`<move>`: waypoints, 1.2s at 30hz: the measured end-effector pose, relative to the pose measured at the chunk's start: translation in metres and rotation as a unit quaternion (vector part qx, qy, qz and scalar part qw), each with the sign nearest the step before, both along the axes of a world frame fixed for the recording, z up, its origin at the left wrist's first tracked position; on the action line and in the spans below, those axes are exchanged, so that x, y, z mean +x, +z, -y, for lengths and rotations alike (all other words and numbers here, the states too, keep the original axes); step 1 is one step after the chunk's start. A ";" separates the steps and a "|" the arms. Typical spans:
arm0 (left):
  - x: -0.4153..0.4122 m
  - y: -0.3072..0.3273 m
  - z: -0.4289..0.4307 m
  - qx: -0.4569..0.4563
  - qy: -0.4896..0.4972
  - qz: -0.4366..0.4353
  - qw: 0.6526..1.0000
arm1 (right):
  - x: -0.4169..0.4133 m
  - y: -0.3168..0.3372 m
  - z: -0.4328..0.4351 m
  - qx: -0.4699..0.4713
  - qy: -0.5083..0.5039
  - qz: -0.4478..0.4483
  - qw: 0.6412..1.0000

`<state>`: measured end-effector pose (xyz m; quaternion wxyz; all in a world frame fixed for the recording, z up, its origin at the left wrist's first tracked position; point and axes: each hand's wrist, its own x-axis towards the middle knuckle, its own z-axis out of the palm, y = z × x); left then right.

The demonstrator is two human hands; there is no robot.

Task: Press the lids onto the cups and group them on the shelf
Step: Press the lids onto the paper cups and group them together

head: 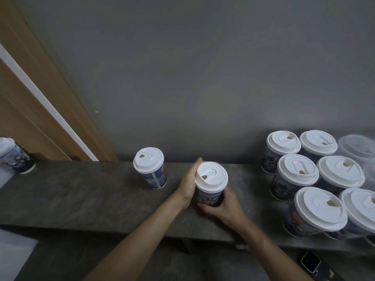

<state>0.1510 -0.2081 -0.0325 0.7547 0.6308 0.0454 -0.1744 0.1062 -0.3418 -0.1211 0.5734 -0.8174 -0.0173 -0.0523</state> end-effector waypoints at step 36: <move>0.020 0.009 -0.001 -0.086 0.132 -0.131 0.979 | -0.005 0.030 0.000 0.141 0.023 -0.134 0.981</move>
